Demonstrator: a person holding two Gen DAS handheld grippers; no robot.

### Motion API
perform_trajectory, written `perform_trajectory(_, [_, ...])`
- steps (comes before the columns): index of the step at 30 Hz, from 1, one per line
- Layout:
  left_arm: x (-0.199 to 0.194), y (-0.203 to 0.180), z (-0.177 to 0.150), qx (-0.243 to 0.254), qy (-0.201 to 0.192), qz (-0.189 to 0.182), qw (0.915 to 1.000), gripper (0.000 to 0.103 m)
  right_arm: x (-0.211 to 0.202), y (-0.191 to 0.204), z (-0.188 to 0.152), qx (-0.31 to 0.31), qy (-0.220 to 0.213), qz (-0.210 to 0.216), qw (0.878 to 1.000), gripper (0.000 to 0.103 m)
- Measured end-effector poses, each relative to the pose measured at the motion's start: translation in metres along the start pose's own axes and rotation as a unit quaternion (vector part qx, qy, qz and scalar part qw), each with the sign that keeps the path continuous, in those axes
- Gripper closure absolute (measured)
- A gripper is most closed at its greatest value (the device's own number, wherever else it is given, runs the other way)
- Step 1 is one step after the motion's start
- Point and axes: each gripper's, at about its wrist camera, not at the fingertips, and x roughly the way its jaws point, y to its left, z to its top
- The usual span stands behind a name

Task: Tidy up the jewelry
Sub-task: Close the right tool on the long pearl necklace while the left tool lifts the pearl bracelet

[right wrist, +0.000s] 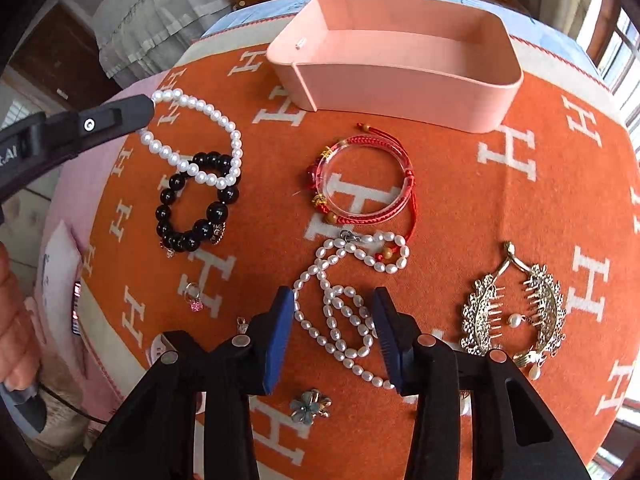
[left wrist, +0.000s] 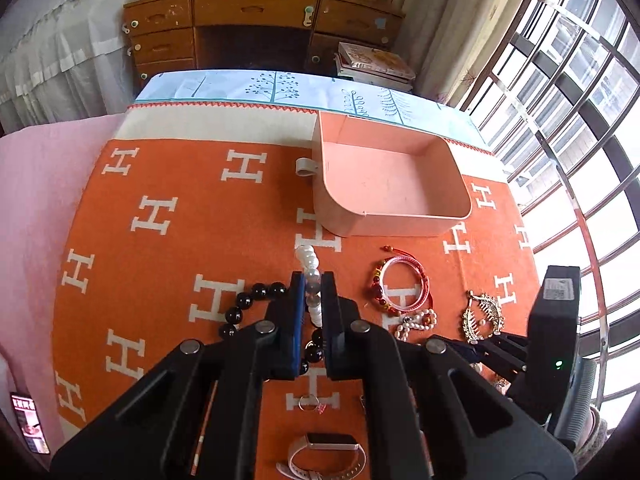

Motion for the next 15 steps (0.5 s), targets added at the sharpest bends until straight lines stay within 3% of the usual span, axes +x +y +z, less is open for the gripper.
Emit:
perform_trajectory(3, [-0.009,-0.002,-0.005,0.004,-0.002,0.000,1.0000,0.098,0.003,0.012,0.000,-0.045,-0.007,-0.034,0.998,0.071])
perform_trajectory(5, [-0.011,-0.002,-0.006,0.005,-0.004,0.001,1.0000,0.098,0.001,0.012,-0.002,-0.058,-0.011,-0.056,0.997,0.088])
perform_trajectory(9, [-0.024,-0.003,-0.007,0.009,-0.012,0.001,0.9999,0.098,-0.004,0.003,-0.001,-0.032,-0.011,-0.037,0.999,0.098])
perform_trajectory(15, [-0.054,-0.010,-0.001,0.019,-0.039,0.003,0.9990,0.098,-0.054,-0.005,0.001,0.001,-0.068,0.009,0.998,0.098])
